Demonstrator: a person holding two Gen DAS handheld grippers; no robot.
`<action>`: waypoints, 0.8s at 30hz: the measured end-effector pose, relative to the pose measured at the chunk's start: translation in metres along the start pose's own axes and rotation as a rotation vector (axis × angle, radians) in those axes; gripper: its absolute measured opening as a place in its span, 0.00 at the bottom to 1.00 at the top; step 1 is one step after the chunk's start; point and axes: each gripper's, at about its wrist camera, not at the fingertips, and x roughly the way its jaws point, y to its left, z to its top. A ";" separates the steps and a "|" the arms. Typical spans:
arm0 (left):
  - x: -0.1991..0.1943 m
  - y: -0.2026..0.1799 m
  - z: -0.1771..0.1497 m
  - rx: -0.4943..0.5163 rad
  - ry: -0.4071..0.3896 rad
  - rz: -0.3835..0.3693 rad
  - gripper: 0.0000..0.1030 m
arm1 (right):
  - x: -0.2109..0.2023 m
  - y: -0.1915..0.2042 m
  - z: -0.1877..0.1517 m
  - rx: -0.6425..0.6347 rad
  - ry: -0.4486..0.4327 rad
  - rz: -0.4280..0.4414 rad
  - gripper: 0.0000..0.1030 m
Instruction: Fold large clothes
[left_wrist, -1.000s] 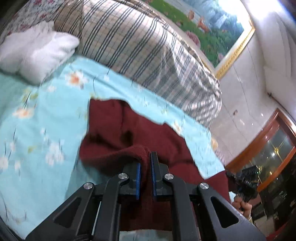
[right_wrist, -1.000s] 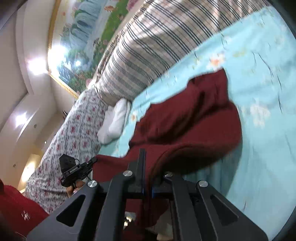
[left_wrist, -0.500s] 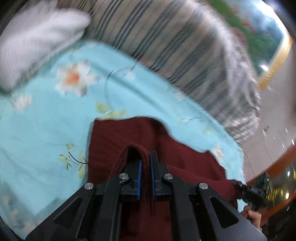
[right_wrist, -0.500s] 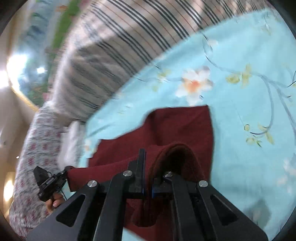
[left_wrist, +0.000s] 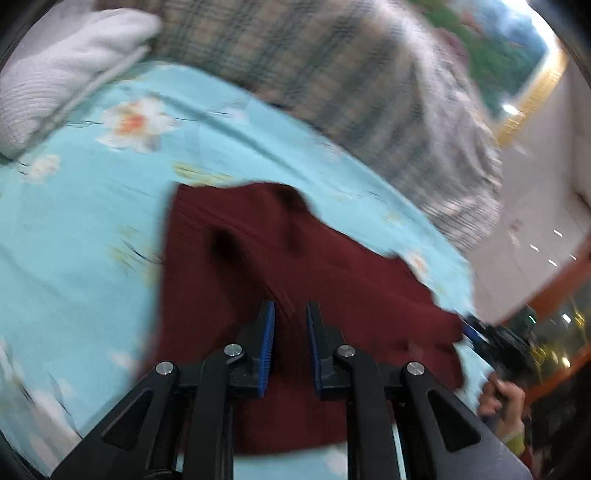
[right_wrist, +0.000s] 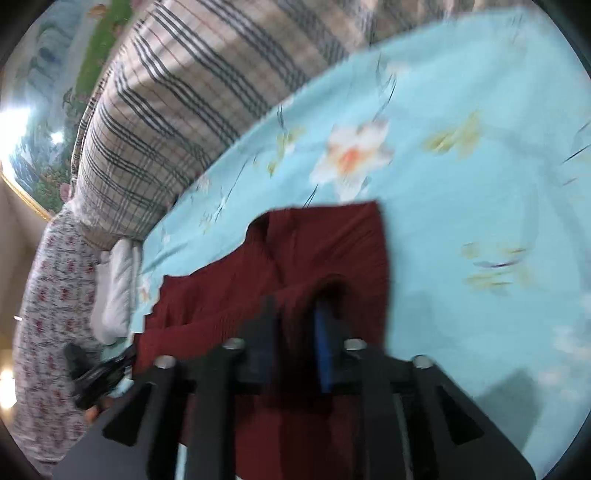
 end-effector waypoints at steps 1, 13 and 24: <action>0.005 -0.014 -0.012 0.020 0.034 -0.050 0.17 | -0.011 0.005 -0.005 -0.015 -0.025 -0.017 0.40; 0.102 -0.043 0.024 0.162 0.197 0.055 0.08 | 0.063 0.093 -0.060 -0.502 0.288 -0.035 0.34; 0.091 0.047 0.086 -0.046 0.027 0.228 0.13 | 0.069 0.010 0.037 -0.083 0.050 -0.189 0.31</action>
